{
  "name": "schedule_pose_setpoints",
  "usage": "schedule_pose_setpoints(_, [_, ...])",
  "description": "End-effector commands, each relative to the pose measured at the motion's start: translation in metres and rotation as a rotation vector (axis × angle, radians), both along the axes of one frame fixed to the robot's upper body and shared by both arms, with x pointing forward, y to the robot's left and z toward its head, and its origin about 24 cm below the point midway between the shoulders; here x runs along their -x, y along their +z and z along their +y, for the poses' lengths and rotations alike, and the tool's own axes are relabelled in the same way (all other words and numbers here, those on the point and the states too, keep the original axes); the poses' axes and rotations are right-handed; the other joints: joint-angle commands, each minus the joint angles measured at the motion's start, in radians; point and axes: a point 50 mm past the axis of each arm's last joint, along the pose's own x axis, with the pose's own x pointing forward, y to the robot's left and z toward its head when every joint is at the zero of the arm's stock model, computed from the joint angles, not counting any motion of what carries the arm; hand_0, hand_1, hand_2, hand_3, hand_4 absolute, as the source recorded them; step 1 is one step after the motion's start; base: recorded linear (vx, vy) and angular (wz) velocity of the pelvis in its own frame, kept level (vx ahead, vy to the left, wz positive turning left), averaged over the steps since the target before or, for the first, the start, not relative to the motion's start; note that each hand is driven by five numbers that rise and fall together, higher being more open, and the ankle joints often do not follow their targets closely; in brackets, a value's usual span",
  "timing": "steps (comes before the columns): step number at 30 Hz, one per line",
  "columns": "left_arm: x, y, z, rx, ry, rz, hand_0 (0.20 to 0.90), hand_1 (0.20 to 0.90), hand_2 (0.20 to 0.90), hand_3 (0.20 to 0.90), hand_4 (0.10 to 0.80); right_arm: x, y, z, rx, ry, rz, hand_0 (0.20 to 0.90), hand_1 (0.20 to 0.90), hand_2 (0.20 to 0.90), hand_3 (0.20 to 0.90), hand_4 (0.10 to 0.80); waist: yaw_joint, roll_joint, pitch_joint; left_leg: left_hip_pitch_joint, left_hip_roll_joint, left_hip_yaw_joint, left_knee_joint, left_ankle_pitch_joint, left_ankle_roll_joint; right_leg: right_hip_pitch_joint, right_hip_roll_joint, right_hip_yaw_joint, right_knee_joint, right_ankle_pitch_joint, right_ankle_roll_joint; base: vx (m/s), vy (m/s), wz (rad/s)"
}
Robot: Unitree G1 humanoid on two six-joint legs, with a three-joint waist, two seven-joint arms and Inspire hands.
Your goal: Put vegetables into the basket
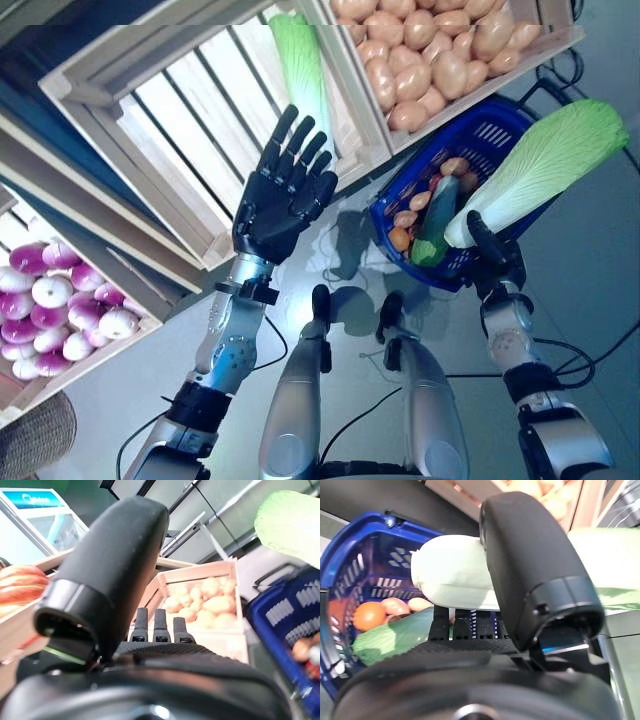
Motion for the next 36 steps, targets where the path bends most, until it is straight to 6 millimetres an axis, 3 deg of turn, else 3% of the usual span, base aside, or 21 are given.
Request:
schedule_pose_setpoints(1, [0.017,0.066,-0.013,0.031,-0.035,-0.358,0.900,0.900,0.900,0.900,0.800,-0.014,0.051,-0.022,0.051,-0.050,-0.154,0.300,0.300,0.300,0.300,0.400,0.009,0.031,-0.002,-0.087,-0.040,-0.004,0.145,-0.116,-0.018,-0.018,-0.005,0.008,0.008,0.028,0.013,-0.003,0.001,0.16])
schedule_pose_setpoints(6, [0.011,0.075,-0.013,0.062,-0.013,-0.359,0.900,0.900,0.900,0.900,0.800,-0.028,0.060,-0.025,-0.011,-0.061,-0.098,0.300,0.300,0.300,0.300,0.400,0.021,0.043,-0.002,-0.182,-0.040,-0.017,0.192,-0.116,-0.017,-0.115,-0.007,0.016,0.063,0.021,0.003,0.001,-0.008,0.03])
schedule_pose_setpoints(12, [0.008,0.076,-0.016,0.043,-0.010,-0.344,0.900,0.900,0.900,0.900,0.800,-0.033,0.053,-0.024,-0.072,-0.074,-0.030,0.300,0.300,0.300,0.300,0.400,0.036,0.054,-0.002,-0.241,-0.047,-0.029,0.208,-0.109,-0.009,-0.180,-0.004,0.016,0.096,0.024,-0.005,-0.002,-0.071,0.11])
schedule_pose_setpoints(22, [0.005,0.073,-0.012,0.040,0.013,-0.306,0.900,0.900,0.900,0.900,0.800,-0.038,0.057,-0.032,-0.188,-0.220,0.093,0.300,0.300,0.300,0.300,0.400,0.055,0.081,-0.002,-0.328,-0.058,-0.045,0.247,-0.109,-0.011,-0.263,-0.006,0.007,0.139,0.021,-0.012,0.015,-0.040,0.05])
schedule_pose_setpoints(23, [0.006,0.072,-0.012,0.045,0.013,-0.304,0.900,0.900,0.900,0.900,0.800,-0.037,0.056,-0.033,-0.197,-0.239,0.108,0.540,0.540,0.540,0.540,0.560,0.057,0.084,-0.002,-0.334,-0.061,-0.046,0.250,-0.107,-0.012,-0.270,-0.006,0.006,0.145,0.022,-0.014,0.004,-0.009,0.06])
schedule_pose_setpoints(24, [0.006,0.072,-0.012,0.046,0.014,-0.303,0.900,0.900,0.900,0.900,0.800,-0.037,0.055,-0.034,-0.201,-0.242,0.113,0.688,0.688,0.688,0.688,0.659,0.057,0.086,-0.002,-0.336,-0.061,-0.047,0.251,-0.107,-0.012,-0.273,-0.006,0.007,0.149,0.022,-0.014,0.000,0.000,0.00])
schedule_pose_setpoints(25, [0.007,0.072,-0.012,0.043,0.011,-0.303,0.900,0.900,0.900,0.900,0.800,-0.035,0.052,-0.036,-0.212,-0.263,0.134,0.900,0.900,0.900,0.900,0.800,0.059,0.088,-0.002,-0.341,-0.060,-0.044,0.258,-0.109,-0.012,-0.277,-0.005,0.006,0.159,0.019,-0.014,0.000,0.000,0.00])
schedule_pose_setpoints(31, [0.009,0.075,-0.010,0.010,0.030,-0.312,0.900,0.900,0.900,0.900,0.800,-0.031,0.050,-0.043,-0.233,-0.337,0.147,0.900,0.900,0.900,0.900,0.800,0.065,0.085,-0.002,-0.340,-0.059,-0.048,0.254,-0.107,-0.012,-0.273,-0.001,-0.004,0.160,0.019,-0.014,-0.003,-0.061,0.05])
schedule_pose_setpoints(36, [0.007,0.071,-0.003,-0.047,0.132,-0.283,0.900,0.900,0.900,0.900,0.800,-0.026,0.055,-0.047,-0.229,-0.496,0.176,0.900,0.900,0.900,0.900,0.800,0.063,0.085,-0.002,-0.316,-0.059,-0.049,0.242,-0.104,-0.016,-0.245,0.009,-0.007,0.134,0.027,-0.012,-0.028,-0.042,0.01])
